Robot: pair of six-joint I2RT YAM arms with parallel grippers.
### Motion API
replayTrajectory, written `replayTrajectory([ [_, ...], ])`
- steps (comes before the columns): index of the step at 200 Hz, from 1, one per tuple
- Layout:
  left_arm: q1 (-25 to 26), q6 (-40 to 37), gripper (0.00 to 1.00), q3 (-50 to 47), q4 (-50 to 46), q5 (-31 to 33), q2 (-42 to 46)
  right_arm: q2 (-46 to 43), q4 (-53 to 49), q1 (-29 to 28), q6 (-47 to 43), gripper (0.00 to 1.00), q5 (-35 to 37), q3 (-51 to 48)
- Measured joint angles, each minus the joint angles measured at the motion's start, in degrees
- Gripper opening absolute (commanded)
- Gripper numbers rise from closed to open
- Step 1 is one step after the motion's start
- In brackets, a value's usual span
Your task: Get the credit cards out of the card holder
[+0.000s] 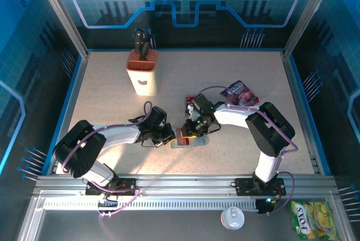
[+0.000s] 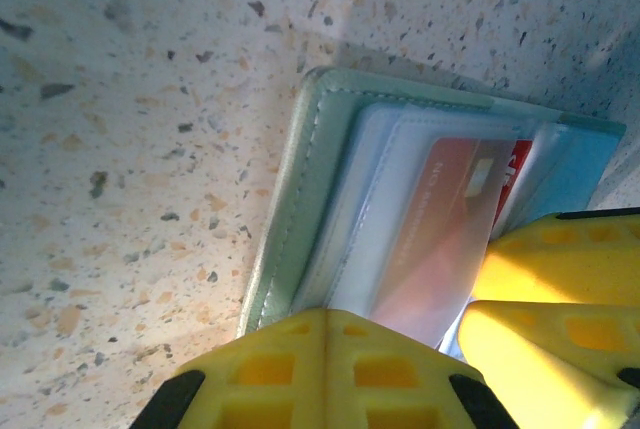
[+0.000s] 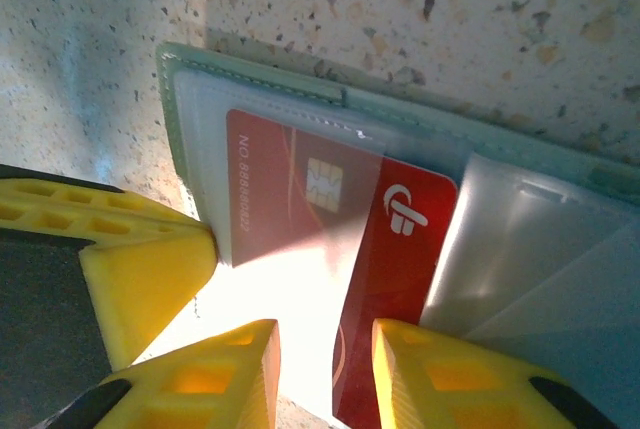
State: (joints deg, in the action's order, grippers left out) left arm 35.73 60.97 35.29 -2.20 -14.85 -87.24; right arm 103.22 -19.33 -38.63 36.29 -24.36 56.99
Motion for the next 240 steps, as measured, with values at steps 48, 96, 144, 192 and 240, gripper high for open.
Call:
replayTrajectory([
  [48,-0.11,-0.04,0.0,0.02,0.0,-0.02,-0.04,-0.44,-0.7,-0.42,-0.7,0.32,1.27,0.13],
  [96,-0.5,-0.94,0.0,0.35,-0.24,-0.22,-0.31,-2.36,-1.25,-0.42,-0.79,0.32,1.9,0.04],
  [144,-0.74,-1.88,0.0,2.12,-2.49,0.24,-0.7,-5.16,-1.05,-0.42,-0.57,0.32,2.1,-0.68],
  [192,-0.74,-2.62,0.0,3.69,-3.98,0.2,-0.81,-6.01,-0.52,-0.33,-0.13,0.32,2.6,-2.23],
  [240,-0.74,-3.13,0.0,5.99,-4.83,-0.02,-0.83,-6.73,1.81,0.26,1.29,0.32,1.81,-4.83],
])
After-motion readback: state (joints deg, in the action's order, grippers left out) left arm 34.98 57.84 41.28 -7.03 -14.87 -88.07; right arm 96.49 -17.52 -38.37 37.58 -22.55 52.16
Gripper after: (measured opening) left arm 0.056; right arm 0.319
